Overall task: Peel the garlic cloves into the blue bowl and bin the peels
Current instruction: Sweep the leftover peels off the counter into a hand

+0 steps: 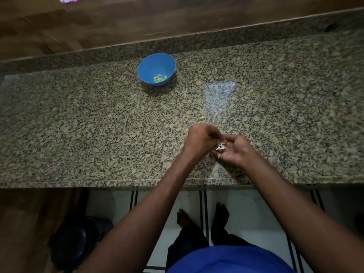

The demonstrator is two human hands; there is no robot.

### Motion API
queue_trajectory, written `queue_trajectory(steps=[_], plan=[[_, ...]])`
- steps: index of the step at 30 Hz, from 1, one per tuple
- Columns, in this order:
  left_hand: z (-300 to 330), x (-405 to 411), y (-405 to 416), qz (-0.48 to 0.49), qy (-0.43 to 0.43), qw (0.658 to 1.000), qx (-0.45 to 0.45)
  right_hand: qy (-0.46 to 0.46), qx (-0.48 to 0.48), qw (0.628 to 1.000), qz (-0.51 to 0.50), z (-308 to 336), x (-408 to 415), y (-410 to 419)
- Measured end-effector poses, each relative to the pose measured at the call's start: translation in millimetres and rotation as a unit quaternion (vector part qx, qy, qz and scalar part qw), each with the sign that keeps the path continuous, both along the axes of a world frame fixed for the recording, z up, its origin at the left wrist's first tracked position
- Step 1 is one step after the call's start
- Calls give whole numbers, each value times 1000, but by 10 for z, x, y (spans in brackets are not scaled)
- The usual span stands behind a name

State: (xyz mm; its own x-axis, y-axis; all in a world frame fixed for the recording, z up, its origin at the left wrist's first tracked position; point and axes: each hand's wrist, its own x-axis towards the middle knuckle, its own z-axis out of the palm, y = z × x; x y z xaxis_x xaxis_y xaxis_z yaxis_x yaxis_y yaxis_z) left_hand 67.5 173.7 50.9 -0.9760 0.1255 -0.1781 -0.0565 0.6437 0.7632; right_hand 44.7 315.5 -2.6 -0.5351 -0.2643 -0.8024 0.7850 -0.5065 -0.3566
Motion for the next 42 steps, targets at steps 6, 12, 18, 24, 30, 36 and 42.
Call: queue_trajectory(steps=[6,12,18,24,30,36,42], plan=[[-22,75,-207,94,-50,990,92,-3,-32,999,11,15,58,-43],[-64,267,-359,127,-51,977,166,-2,-37,999,32,-23,129,-207],[-92,355,-673,120,-131,956,234,-5,-55,998,39,-17,176,-403],[-108,366,-1071,234,-8,960,155,1,-52,998,38,-7,157,-574],[-859,277,-1932,245,-5,950,-193,2,-64,998,20,-114,202,-575],[-1334,561,-1200,63,32,955,-288,0,-63,998,-9,-247,198,-586],[-1114,-203,-1612,150,151,973,-87,7,-74,997,-12,-272,168,-603]])
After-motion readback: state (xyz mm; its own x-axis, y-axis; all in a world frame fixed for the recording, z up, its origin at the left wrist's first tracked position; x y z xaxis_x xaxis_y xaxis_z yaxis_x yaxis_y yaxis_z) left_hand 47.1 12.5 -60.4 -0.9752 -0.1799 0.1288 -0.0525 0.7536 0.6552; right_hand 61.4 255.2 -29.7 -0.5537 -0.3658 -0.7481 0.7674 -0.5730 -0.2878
